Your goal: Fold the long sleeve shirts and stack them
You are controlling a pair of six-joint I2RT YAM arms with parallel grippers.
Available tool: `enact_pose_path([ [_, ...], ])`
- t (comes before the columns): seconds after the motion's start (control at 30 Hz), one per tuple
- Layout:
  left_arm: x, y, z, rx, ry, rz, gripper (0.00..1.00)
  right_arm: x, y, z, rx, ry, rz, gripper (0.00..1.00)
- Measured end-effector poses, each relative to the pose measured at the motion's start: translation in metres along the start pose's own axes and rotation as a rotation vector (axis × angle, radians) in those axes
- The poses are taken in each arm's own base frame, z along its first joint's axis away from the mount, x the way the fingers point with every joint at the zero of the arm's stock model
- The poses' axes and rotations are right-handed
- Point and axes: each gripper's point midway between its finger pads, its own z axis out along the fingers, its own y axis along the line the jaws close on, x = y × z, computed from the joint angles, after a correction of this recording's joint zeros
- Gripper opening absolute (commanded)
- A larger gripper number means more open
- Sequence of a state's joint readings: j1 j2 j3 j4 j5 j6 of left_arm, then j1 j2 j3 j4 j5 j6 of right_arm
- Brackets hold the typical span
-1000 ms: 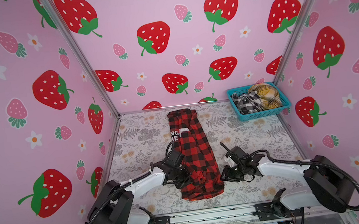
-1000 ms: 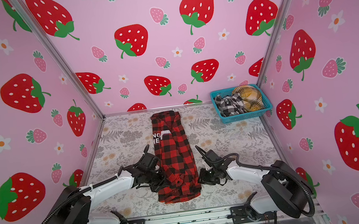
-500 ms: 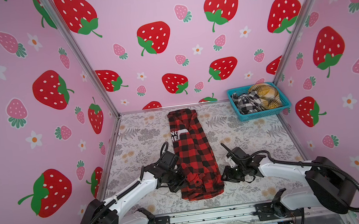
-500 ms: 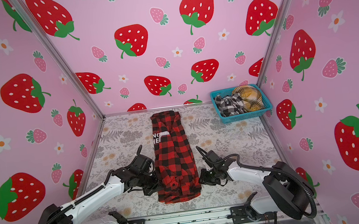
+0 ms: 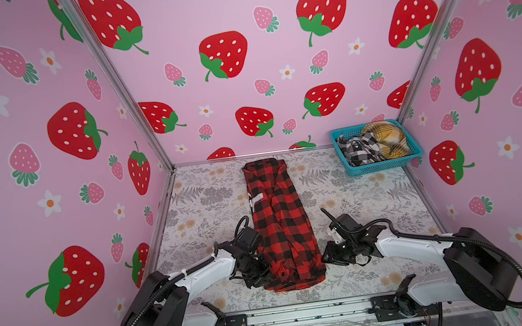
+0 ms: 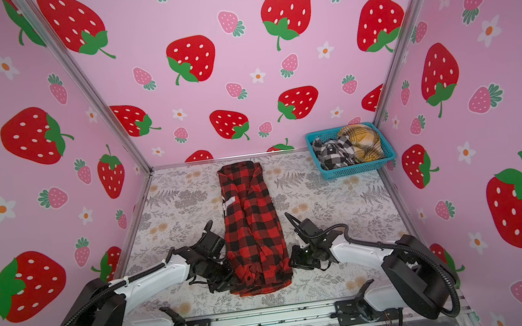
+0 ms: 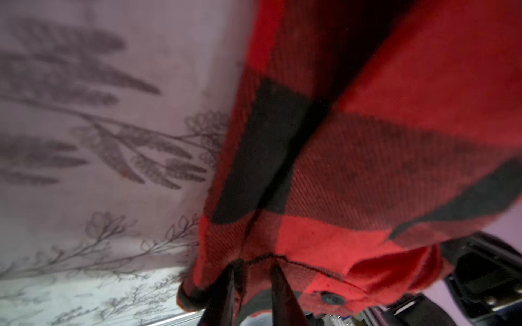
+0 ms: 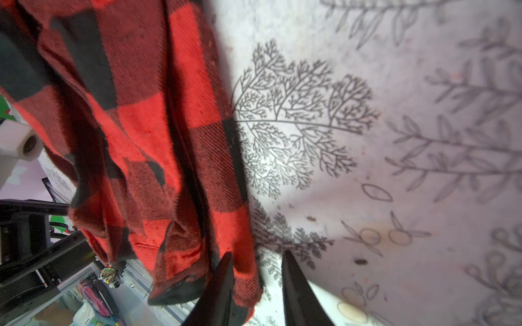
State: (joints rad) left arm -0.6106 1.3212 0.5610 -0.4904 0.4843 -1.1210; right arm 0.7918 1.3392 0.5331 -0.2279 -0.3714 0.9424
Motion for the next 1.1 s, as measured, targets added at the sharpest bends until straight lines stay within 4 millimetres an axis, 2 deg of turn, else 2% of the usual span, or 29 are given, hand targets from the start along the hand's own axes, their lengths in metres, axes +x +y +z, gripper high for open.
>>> enact_pose_path([
  [0.17,-0.001,-0.003,-0.006,0.001,-0.007,0.026,0.41,-0.002,-0.002,-0.003,0.029,-0.003,-0.010,0.35],
  [0.27,-0.010,-0.016,-0.029,0.030,-0.043,0.041,0.39,-0.007,0.000,-0.008,0.055,-0.014,-0.022,0.35],
  [0.4,-0.054,-0.047,-0.082,0.147,-0.166,0.026,0.25,-0.017,0.005,-0.017,0.078,-0.046,-0.043,0.35],
  [0.47,-0.085,-0.063,-0.106,0.184,-0.226,0.020,0.16,-0.020,0.007,-0.021,0.081,-0.061,-0.051,0.35],
  [0.57,-0.121,-0.091,-0.118,0.211,-0.256,0.041,0.09,-0.021,0.005,-0.022,0.091,-0.065,-0.051,0.33],
  [0.7,-0.171,-0.127,-0.102,0.225,-0.248,0.065,0.01,-0.019,0.001,-0.024,0.113,-0.067,-0.048,0.32],
  [0.83,-0.212,-0.148,-0.076,0.222,-0.222,0.070,0.00,-0.021,0.002,-0.028,0.115,-0.085,-0.051,0.32],
  [0.93,-0.231,-0.157,-0.058,0.221,-0.204,0.071,0.00,-0.024,0.005,-0.028,0.108,-0.090,-0.051,0.30],
  [1.1,-0.236,-0.162,-0.023,0.205,-0.151,0.074,0.00,-0.029,0.010,-0.025,0.097,-0.095,-0.049,0.30],
])
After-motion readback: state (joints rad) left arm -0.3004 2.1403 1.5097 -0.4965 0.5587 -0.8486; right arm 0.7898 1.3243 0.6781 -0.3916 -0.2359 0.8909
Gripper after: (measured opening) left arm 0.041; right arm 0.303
